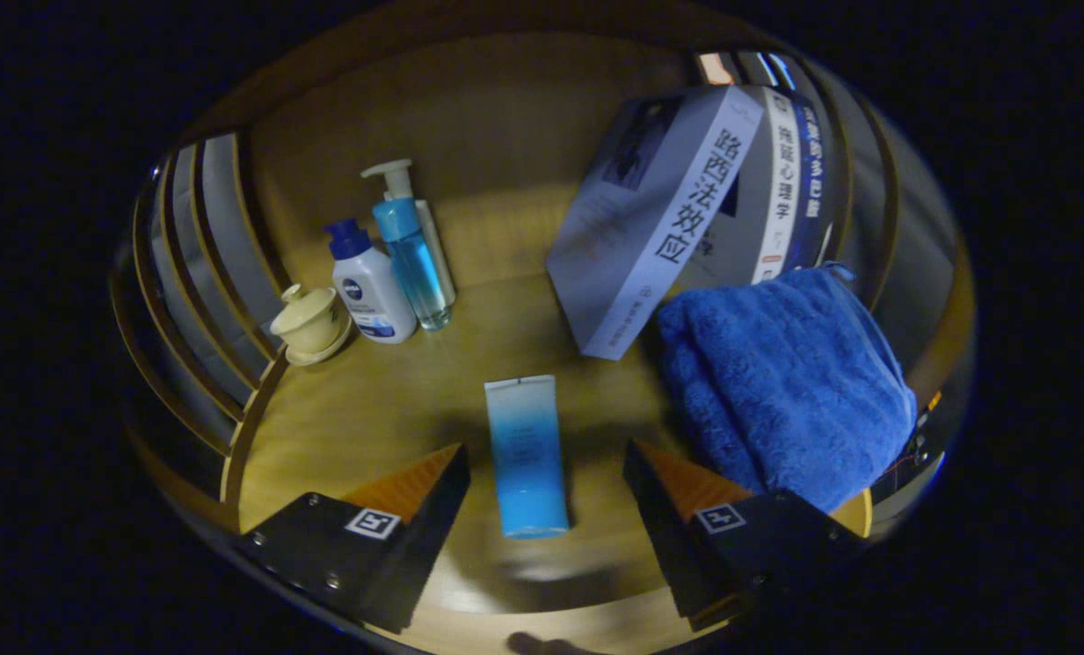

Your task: Pull open the drawer, take out the items inside it, and place them on the countertop above the cabinet.

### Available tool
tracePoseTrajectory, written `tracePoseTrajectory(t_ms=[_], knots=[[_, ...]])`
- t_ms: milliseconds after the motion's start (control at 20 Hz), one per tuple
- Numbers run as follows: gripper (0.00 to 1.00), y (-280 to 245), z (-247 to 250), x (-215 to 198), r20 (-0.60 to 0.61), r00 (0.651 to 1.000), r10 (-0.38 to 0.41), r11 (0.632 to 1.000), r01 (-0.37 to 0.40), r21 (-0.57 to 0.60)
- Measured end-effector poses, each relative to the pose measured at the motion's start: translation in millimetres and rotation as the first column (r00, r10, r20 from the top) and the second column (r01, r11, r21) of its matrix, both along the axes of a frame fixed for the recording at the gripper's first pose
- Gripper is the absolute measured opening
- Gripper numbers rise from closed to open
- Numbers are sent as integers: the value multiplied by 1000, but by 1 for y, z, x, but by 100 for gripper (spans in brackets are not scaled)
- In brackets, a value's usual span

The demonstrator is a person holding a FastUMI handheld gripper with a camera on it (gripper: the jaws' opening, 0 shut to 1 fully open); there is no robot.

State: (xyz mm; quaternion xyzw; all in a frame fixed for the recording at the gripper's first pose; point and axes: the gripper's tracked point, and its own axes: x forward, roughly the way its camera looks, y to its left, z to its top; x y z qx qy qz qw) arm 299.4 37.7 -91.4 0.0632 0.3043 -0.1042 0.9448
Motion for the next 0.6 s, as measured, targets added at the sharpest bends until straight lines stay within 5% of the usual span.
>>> tracePoseTrajectory(t_ms=[100, 600], knots=[[100, 3, 9, -16, 27, 1000, 11, 1000, -11, 13], [100, 31, 62, -145, 163, 977, 138, 989, -143, 23]])
